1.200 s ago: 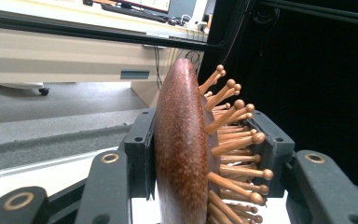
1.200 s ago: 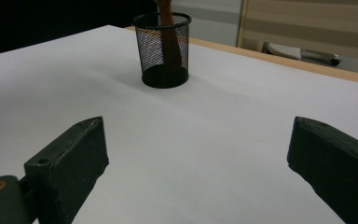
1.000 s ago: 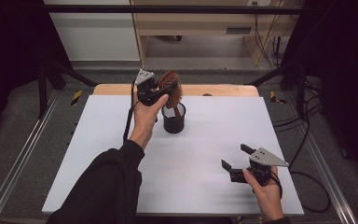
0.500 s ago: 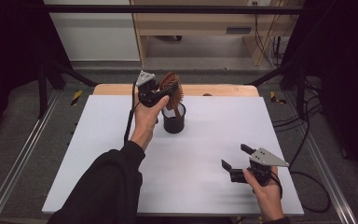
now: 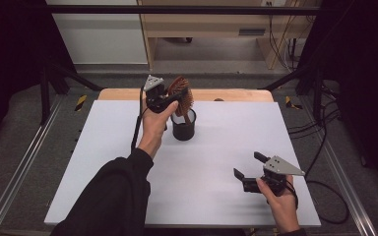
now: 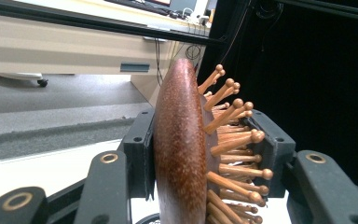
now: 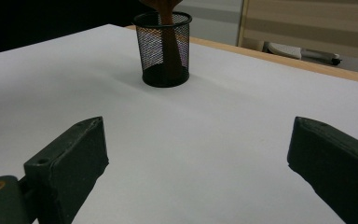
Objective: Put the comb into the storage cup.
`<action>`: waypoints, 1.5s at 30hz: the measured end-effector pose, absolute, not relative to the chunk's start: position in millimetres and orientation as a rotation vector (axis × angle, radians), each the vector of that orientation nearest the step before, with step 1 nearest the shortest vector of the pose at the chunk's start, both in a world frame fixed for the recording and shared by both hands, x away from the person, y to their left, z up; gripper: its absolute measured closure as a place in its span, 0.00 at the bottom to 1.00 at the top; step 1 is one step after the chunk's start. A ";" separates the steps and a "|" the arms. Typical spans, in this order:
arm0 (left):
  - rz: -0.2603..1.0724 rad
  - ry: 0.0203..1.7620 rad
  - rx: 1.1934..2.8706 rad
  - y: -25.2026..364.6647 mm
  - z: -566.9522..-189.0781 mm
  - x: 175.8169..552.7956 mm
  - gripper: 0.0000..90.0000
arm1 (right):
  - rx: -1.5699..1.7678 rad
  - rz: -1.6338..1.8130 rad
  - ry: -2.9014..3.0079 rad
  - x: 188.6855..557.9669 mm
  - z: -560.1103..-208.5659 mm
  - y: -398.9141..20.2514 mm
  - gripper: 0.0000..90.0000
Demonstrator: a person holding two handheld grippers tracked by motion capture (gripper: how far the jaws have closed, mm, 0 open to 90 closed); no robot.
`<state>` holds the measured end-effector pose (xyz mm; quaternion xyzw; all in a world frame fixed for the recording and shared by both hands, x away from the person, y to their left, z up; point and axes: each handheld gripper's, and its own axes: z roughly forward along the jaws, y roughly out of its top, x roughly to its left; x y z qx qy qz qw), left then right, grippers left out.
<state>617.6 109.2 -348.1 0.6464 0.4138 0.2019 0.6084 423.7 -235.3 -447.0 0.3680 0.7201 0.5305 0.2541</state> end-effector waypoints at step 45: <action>0.469 1.023 1.476 133.6 -357.9 629.4 0.49 | 1.010 1.451 1.966 424.1 -447.5 -234.2 0.05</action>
